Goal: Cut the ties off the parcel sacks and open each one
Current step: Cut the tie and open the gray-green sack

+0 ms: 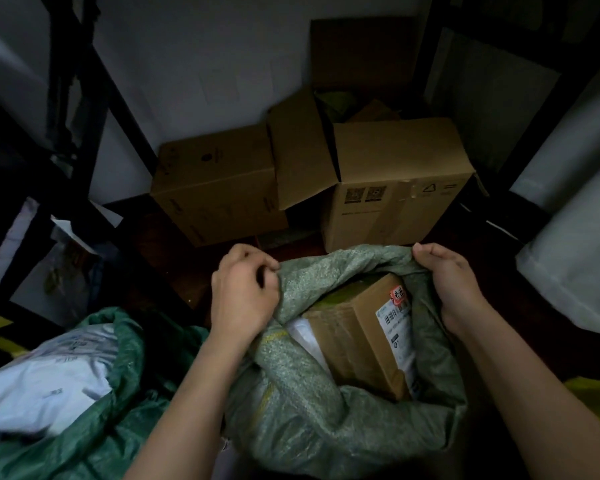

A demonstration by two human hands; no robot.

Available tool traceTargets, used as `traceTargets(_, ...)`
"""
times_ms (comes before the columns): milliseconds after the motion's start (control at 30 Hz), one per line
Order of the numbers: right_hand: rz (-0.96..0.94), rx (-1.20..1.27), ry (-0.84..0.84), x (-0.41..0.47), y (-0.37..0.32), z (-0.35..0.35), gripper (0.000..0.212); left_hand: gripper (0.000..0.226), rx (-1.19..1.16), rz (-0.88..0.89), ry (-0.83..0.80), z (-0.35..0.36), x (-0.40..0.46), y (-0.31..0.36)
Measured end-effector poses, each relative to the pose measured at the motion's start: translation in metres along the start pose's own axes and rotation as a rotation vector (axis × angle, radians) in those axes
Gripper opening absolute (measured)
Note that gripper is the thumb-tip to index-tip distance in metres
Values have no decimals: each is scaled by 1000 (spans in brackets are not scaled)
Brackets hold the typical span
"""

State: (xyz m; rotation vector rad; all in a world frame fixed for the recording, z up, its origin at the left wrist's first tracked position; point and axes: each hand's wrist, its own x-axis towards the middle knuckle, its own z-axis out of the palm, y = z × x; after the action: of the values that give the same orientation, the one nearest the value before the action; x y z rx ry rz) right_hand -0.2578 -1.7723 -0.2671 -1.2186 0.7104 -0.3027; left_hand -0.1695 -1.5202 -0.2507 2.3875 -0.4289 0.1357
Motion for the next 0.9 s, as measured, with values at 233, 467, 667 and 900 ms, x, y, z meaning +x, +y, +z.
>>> traceTargets(233,-280,-354,34,5,1,-4,28,69,322,128,-292,9,-9,12)
traceTargets(467,-456,-761,-264,-4,2,-2,34,35,255,180,-274,12,-12,13)
traceTargets(667,-459,-803,-283,-5,4,3,8,41,-140,-68,-170,15,-4,7)
traceTargets(900,-9,-227,-234,-12,2,14,37,38,-734,-536,-180,17,4,7)
